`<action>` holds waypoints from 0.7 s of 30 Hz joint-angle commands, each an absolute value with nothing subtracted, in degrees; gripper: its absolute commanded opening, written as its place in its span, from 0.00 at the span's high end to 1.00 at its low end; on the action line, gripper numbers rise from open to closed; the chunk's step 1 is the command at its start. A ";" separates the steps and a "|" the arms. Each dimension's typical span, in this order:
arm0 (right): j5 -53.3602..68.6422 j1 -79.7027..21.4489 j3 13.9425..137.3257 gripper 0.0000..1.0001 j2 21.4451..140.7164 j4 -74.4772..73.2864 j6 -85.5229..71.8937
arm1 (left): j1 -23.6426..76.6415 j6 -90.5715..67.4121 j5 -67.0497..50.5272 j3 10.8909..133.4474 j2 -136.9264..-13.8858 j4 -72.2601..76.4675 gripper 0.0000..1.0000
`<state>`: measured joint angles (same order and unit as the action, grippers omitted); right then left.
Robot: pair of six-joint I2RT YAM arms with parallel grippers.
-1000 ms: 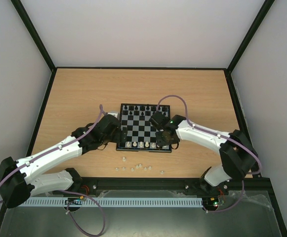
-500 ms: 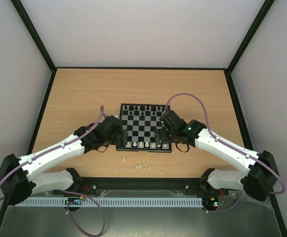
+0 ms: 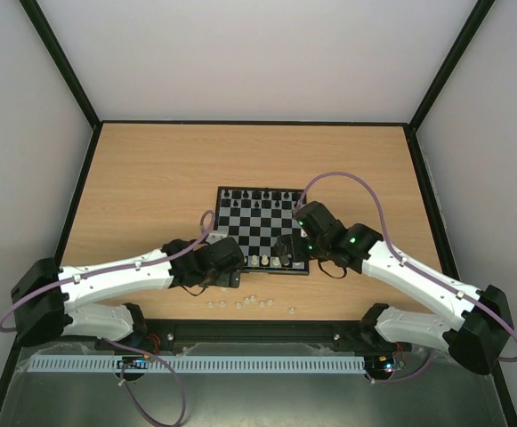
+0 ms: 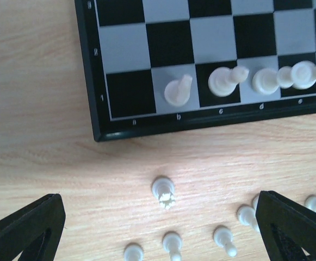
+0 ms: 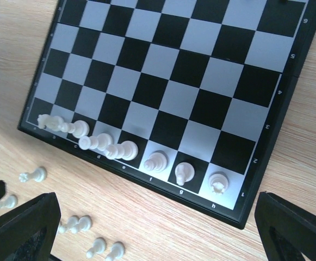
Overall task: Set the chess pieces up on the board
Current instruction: Place the chess piece on the chessboard, then pick up the chess piece at the center of the board.
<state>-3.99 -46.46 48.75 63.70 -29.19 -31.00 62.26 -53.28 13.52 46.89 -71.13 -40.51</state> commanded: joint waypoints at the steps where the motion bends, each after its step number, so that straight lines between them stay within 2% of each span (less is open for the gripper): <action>1: -1.77 -46.27 47.78 0.01 61.76 -28.60 -29.80 | 64.10 -58.26 14.78 46.53 -72.73 -43.63 0.01; 6: -2.10 -46.27 47.61 0.01 60.41 -28.64 -29.88 | 64.16 -57.90 14.23 44.65 -75.54 -41.31 0.05; 13: -2.90 -46.24 47.61 0.02 59.96 -28.70 -29.75 | 64.21 -54.99 12.72 44.76 -80.47 -37.70 0.18; 21: -3.36 -46.25 47.48 0.01 60.45 -28.65 -29.97 | 63.59 -52.41 10.77 44.30 -83.47 -35.06 0.40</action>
<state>-2.83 -46.46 48.23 60.64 -28.18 -30.61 63.92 -53.91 11.90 44.99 -82.94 -36.25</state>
